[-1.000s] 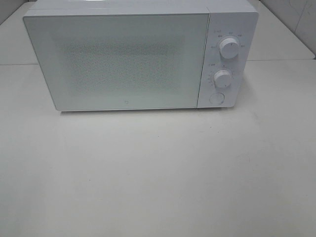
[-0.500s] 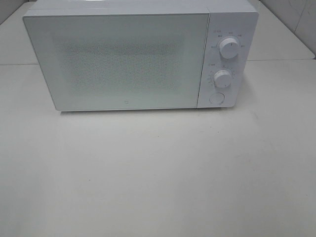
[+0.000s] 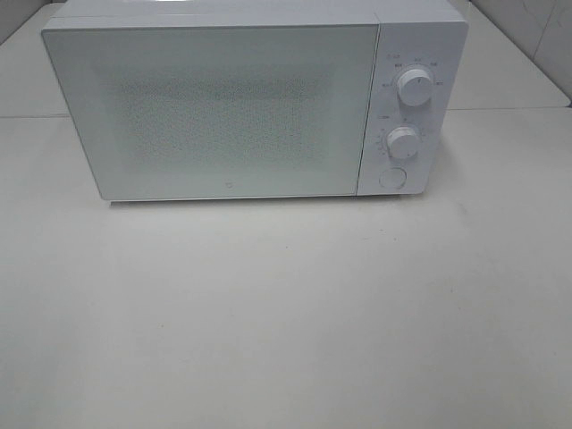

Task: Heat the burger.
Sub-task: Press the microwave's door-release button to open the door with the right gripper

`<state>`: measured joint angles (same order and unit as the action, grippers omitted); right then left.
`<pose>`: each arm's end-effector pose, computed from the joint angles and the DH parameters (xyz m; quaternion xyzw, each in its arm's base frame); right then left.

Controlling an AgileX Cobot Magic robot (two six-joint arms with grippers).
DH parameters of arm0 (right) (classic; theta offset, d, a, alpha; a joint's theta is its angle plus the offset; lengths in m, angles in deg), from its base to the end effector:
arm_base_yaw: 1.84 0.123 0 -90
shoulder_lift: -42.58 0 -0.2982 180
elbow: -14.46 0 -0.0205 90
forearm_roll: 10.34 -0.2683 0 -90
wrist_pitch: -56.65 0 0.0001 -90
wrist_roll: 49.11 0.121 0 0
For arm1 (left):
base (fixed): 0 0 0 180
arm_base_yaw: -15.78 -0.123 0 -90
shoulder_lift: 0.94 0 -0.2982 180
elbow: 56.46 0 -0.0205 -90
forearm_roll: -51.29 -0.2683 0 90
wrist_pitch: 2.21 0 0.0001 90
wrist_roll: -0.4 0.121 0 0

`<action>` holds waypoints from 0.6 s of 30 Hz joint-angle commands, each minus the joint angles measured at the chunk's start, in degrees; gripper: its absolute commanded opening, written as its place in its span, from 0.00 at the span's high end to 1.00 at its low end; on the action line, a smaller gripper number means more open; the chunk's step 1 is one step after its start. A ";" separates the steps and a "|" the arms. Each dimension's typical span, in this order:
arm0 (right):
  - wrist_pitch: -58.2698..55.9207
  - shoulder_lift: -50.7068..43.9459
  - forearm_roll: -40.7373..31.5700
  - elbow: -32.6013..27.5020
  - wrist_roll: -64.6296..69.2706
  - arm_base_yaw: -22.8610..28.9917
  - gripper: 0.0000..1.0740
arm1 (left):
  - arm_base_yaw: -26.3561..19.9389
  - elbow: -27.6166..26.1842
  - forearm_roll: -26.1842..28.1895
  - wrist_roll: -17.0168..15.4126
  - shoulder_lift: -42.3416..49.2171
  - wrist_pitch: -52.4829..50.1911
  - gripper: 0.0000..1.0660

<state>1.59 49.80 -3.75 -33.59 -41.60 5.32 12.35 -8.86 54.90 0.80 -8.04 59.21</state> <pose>0.0273 -0.0081 0.2886 0.0024 0.8194 0.0158 0.5729 0.0201 -0.0055 0.2784 -0.0206 0.8479 -0.0138 0.5295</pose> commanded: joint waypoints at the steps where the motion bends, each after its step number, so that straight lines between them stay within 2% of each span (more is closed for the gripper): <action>1: 5.56 3.50 -0.11 2.81 -0.92 -0.34 0.29 | -0.23 0.11 0.23 0.17 0.80 -0.40 0.06; 7: 12.15 8.77 -0.17 2.92 -0.92 -0.34 0.29 | -0.23 0.11 0.23 0.17 0.80 -0.40 0.06; 9: 18.45 13.92 -0.11 2.92 -0.92 -0.34 0.30 | -0.23 0.11 0.23 0.17 0.80 -0.40 0.06; 18: 30.42 25.27 0.23 2.92 -0.92 -0.34 0.30 | -0.23 0.11 0.23 0.17 0.80 -0.40 0.06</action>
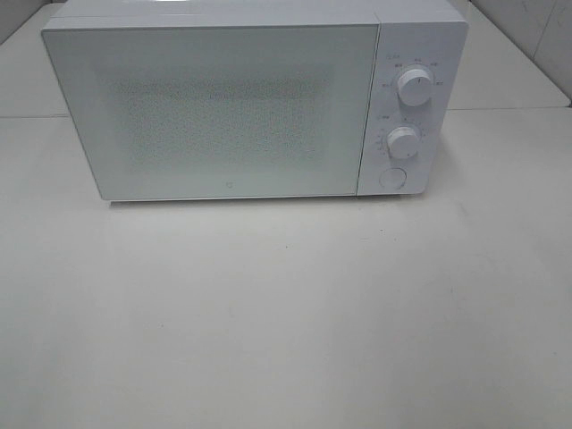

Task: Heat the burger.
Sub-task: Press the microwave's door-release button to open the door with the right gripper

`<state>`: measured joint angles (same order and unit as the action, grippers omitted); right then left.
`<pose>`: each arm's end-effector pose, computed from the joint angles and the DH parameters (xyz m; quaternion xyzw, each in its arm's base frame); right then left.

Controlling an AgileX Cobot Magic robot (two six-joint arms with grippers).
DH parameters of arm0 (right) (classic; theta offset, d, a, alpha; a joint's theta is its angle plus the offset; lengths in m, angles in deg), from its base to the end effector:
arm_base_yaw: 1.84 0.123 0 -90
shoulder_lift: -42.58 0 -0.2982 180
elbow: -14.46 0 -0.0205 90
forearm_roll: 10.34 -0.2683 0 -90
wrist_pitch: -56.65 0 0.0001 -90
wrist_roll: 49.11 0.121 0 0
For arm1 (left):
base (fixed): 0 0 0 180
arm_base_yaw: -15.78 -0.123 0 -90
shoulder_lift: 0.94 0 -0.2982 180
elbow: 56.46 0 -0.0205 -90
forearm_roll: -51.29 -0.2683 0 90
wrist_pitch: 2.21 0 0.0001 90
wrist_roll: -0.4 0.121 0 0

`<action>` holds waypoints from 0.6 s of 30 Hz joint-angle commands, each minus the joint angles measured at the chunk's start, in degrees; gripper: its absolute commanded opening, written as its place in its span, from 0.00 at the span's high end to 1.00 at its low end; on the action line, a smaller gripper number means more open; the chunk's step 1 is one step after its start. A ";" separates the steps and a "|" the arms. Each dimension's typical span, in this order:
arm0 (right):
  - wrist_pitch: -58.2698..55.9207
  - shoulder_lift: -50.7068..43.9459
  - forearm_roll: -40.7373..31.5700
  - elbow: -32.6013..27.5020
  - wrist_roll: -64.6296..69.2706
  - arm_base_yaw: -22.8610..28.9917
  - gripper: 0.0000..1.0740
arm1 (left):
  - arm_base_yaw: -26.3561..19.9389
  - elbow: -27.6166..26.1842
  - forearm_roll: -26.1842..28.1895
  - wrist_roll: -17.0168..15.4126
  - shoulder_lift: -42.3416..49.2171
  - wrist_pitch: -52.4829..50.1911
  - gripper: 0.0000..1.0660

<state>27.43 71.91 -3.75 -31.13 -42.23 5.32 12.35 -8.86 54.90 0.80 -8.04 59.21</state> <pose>0.1109 0.0071 0.3294 -0.0242 0.7874 0.0224 0.6156 0.0201 -0.0055 0.2784 -0.0206 0.8479 -0.0138 0.5295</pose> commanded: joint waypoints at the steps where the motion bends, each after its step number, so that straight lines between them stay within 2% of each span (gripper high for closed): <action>1: 5.56 4.64 0.40 0.46 -0.29 -0.34 0.30 | -0.23 0.11 0.23 0.17 0.80 -0.40 0.06; 8: 15.41 16.39 0.97 0.46 0.46 -0.34 0.30 | -0.23 0.11 0.23 0.17 0.80 -0.40 0.06; 18: 26.93 28.53 0.92 0.46 0.46 -0.34 0.32 | -0.23 0.11 0.23 0.17 0.80 -0.40 0.06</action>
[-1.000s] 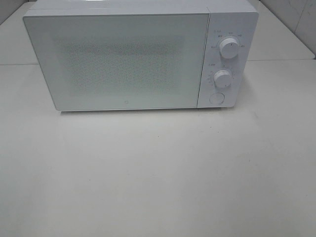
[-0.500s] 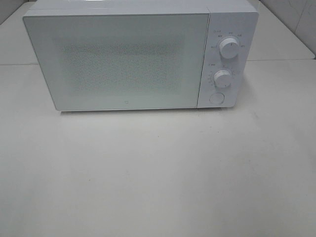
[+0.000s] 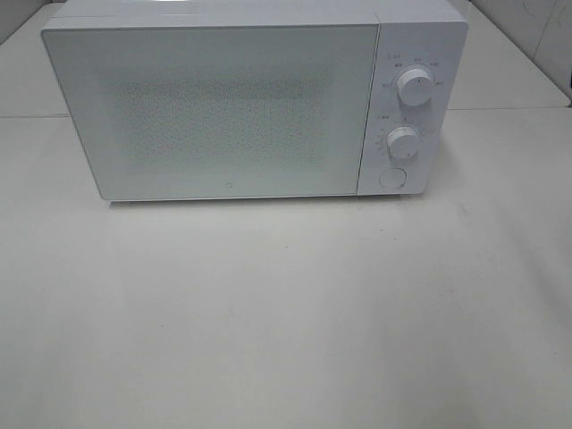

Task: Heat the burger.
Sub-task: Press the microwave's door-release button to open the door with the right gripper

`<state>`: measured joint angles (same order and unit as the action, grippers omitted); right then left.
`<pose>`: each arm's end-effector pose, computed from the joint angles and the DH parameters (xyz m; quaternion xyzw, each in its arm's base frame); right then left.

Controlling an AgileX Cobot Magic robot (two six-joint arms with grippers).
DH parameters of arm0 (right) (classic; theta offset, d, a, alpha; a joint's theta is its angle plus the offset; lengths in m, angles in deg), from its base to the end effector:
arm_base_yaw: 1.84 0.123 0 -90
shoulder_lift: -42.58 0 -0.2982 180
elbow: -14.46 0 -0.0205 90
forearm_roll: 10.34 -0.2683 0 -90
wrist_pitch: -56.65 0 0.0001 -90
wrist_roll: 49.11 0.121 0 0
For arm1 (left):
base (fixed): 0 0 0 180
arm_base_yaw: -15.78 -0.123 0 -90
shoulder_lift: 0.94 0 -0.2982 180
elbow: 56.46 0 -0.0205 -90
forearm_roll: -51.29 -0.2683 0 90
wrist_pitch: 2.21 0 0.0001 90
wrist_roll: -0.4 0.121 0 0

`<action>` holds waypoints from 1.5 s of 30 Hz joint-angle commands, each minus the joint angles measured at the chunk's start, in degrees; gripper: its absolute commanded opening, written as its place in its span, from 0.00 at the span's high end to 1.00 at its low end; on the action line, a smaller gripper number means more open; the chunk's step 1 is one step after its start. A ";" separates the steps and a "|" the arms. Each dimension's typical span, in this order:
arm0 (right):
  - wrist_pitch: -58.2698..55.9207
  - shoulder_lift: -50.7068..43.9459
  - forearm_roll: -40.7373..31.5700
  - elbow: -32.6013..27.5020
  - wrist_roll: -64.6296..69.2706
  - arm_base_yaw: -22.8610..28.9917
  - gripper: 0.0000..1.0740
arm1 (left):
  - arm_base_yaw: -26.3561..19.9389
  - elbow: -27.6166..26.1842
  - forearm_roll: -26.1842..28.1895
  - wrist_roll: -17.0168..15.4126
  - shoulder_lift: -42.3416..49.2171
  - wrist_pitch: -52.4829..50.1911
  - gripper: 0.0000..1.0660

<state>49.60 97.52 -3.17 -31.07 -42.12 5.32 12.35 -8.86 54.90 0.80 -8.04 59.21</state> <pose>0.2102 0.0245 0.3021 -0.0467 0.8049 0.0301 0.5908 0.0201 -0.0055 0.2784 -0.0206 0.8479 -0.0138 0.5295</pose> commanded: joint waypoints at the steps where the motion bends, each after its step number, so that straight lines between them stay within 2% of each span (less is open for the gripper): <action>1: 7.05 5.73 0.40 0.40 0.34 -0.34 0.34 | -0.23 0.11 0.23 0.17 0.80 -0.40 0.06; 8: 13.69 12.61 0.40 0.40 0.34 -0.23 0.38 | -0.23 0.11 0.23 0.17 0.80 -0.40 0.06; 13: 25.10 16.39 0.23 -3.72 1.49 -0.11 0.45 | -0.23 0.11 0.23 0.17 0.80 -0.40 0.06; 15: 31.40 16.73 0.17 -6.65 4.53 -0.11 0.58 | -0.23 0.11 0.23 0.17 0.80 -0.40 0.06; 16: 31.40 16.73 0.17 -6.65 4.53 -0.11 0.58 | -0.23 0.11 0.23 0.17 0.80 -0.40 0.06; 17: 34.21 16.73 0.17 -8.37 7.33 -0.11 0.69 | -0.23 0.11 0.23 0.17 0.80 -0.40 0.06; 18: 35.24 16.73 0.17 -9.05 8.54 -0.11 0.76 | -0.23 0.11 0.23 0.17 0.80 -0.40 0.06; 19: 35.24 16.73 0.17 -9.05 8.54 -0.11 0.76 | -0.23 0.11 0.23 0.17 0.80 -0.40 0.06; 21: 36.90 16.73 0.17 -11.52 12.26 -0.11 0.98 | -0.23 0.11 0.23 0.17 0.80 -0.40 0.06; 28: 40.74 16.73 -2.58 -15.58 20.86 -0.11 1.00 | -0.23 0.11 0.23 0.17 0.80 -0.40 0.06; 30: 42.17 16.73 -2.86 -17.07 28.53 -0.11 1.00 | -0.23 0.11 0.23 0.17 0.80 -0.40 0.06; 33: 42.80 16.73 -2.86 -17.53 31.74 -0.11 1.00 | -0.23 0.11 0.23 0.17 0.80 -0.40 0.06; 34: 43.26 16.79 -2.86 -17.99 38.10 -0.11 1.00 | -0.23 0.11 0.23 0.17 0.80 -0.40 0.06; 35: 43.66 17.65 -2.86 -18.11 44.58 -0.11 1.00 | -0.23 0.11 0.23 0.17 0.80 -0.40 0.06; 37: 43.83 18.39 -2.86 -18.11 46.93 -0.11 1.00 | -0.23 0.11 0.23 0.17 0.80 -0.40 0.06; 38: 44.18 20.17 -2.81 -18.16 52.20 -0.11 1.00 | -0.23 0.11 0.23 0.17 0.80 -0.40 0.06; 41: 44.29 21.31 -2.81 -18.16 54.20 -0.11 1.00 | -0.23 0.11 0.23 0.17 0.80 -0.40 0.06; 43: 46.98 25.84 -2.75 -18.16 63.03 -0.11 1.00 | -0.23 0.11 0.23 0.17 0.80 -0.40 0.06; 45: 48.01 26.70 -2.75 -18.16 65.03 0.00 1.00 | -0.23 0.11 0.23 0.17 0.80 -0.40 0.06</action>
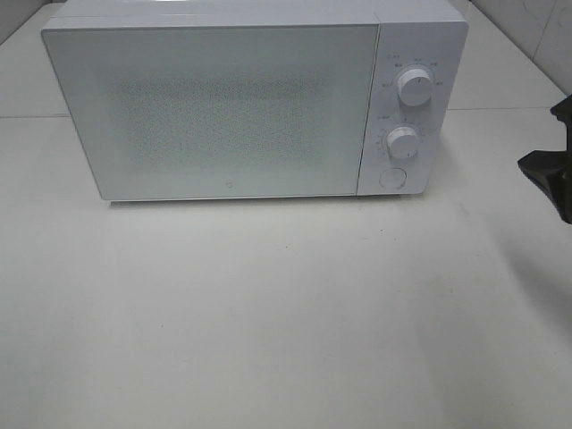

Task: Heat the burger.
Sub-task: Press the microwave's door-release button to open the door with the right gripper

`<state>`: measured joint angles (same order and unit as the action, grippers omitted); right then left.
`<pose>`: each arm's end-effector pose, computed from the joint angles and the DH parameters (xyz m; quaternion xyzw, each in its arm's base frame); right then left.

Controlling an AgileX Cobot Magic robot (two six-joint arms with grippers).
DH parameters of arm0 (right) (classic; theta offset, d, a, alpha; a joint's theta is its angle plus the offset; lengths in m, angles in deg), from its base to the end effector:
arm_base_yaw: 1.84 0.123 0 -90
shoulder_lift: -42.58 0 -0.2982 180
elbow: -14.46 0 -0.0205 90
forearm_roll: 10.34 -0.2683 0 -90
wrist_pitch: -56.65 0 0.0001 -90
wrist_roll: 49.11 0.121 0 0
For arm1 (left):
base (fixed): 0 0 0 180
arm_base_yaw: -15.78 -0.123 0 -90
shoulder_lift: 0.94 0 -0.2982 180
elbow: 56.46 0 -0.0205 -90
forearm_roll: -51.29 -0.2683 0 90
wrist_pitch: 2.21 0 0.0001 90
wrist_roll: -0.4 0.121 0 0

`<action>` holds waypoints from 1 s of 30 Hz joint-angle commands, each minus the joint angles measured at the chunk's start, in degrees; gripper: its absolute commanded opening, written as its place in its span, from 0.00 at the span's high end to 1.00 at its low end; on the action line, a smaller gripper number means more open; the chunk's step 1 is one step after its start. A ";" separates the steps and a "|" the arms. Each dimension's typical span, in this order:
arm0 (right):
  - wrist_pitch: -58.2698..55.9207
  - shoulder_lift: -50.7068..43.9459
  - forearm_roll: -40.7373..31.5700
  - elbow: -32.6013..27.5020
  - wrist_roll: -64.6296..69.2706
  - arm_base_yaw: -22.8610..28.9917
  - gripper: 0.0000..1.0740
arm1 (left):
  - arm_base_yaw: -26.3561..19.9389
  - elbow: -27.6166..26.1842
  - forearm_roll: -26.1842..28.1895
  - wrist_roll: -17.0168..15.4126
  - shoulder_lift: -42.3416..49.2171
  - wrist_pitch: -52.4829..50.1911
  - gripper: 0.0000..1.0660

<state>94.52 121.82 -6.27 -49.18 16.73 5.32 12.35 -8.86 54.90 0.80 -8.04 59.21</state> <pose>0.2368 0.0350 0.1828 0.3576 0.7086 0.3620 0.4889 0.0201 -0.0055 0.2784 -0.0206 0.8479 -0.0138 0.5295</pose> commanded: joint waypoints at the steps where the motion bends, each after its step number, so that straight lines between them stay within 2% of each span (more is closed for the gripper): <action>1: 4.93 4.13 -0.97 -0.06 8.65 1.38 1.00 | -0.23 0.11 0.23 0.17 0.80 -0.40 0.06; 5: 6.93 7.10 -6.53 0.00 9.11 5.39 1.00 | -0.23 0.11 0.23 0.17 0.80 -0.40 0.06; 7: 8.88 10.20 -14.67 0.00 8.48 10.54 1.00 | -0.23 0.11 0.23 0.17 0.80 -0.40 0.06; 8: 8.88 10.20 -14.67 0.00 8.48 10.54 1.00 | -0.23 0.11 0.23 0.17 0.80 -0.40 0.06; 10: 12.61 13.64 -21.66 0.11 8.48 15.07 1.00 | -0.23 0.11 0.23 0.17 0.80 -0.40 0.06; 14: 14.04 17.25 -25.32 1.60 8.54 18.96 1.00 | -0.23 0.11 0.23 0.17 0.80 -0.40 0.06; 18: 14.09 21.77 -30.19 5.90 9.45 23.61 1.00 | -0.23 0.11 0.23 0.17 0.80 -0.40 0.06; 30: 12.32 29.56 -36.21 14.73 10.89 25.04 1.00 | -0.23 0.11 0.23 0.17 0.80 -0.40 0.06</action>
<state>107.13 150.18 -40.82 -35.94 27.21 30.47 12.35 -8.86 54.90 0.80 -8.04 59.21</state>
